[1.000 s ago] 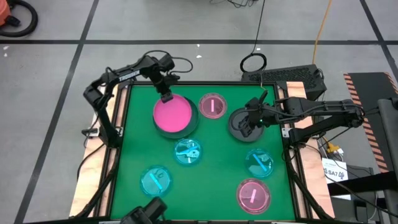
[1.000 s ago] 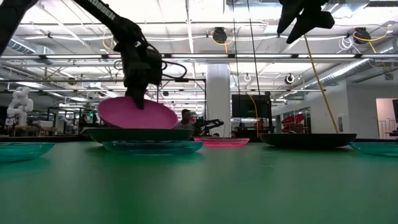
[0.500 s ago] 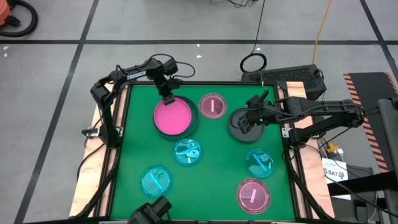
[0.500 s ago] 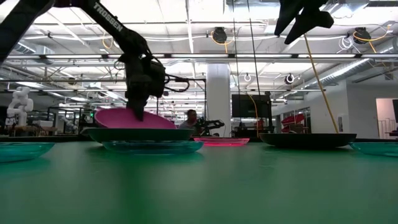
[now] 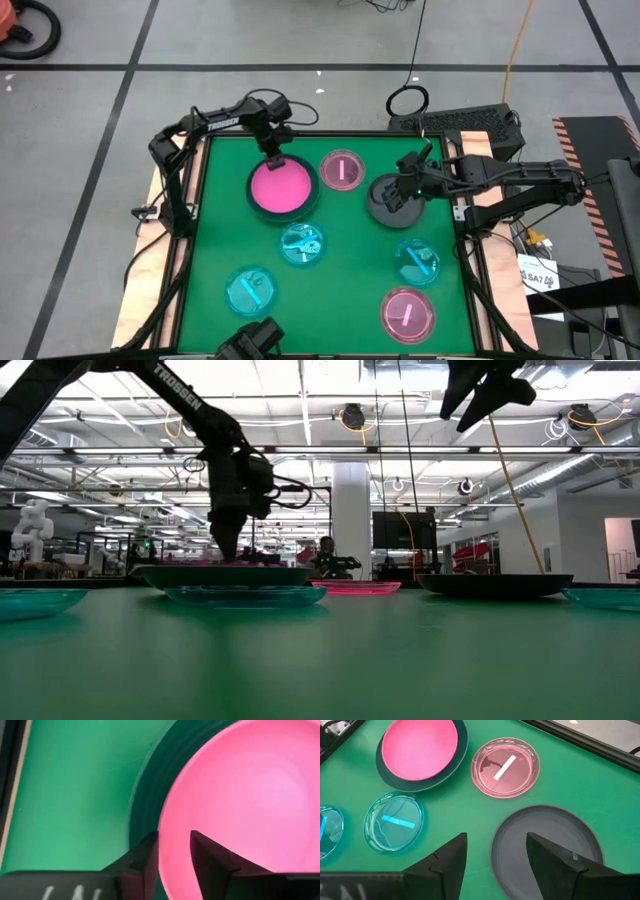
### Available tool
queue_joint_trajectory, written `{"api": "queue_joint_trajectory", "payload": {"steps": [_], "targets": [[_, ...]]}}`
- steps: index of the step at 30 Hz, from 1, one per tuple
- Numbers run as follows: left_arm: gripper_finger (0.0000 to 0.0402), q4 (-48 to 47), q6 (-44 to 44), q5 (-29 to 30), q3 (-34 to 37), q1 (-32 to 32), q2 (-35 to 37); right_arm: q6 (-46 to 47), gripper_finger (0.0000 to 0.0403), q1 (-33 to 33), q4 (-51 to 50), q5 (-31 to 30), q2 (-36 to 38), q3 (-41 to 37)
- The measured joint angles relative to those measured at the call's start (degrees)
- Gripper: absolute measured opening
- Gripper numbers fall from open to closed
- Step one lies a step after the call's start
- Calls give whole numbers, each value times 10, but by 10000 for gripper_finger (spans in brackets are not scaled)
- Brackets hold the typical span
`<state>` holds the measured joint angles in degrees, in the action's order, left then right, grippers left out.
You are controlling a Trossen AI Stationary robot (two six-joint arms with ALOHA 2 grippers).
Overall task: Stack plastic plates
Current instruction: Stack the pink plate on the green plate, then stack the black plate on the pink plate
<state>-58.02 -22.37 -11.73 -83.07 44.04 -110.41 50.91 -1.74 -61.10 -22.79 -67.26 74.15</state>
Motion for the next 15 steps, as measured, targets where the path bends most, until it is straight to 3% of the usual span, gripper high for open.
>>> {"api": "queue_joint_trajectory", "payload": {"steps": [8, 12, 15], "targets": [[157, 0, 46, -2, 0, -1, 0, -9, 196, 26, 0, 0, 0, 0], [159, 1, 103, -80, 0, -1, 0, 27, 196, 51, -18, 4, -5, 0], [159, 19, 160, -96, 0, -7, 0, 56, 191, 74, -44, 15, -14, 0]]}}
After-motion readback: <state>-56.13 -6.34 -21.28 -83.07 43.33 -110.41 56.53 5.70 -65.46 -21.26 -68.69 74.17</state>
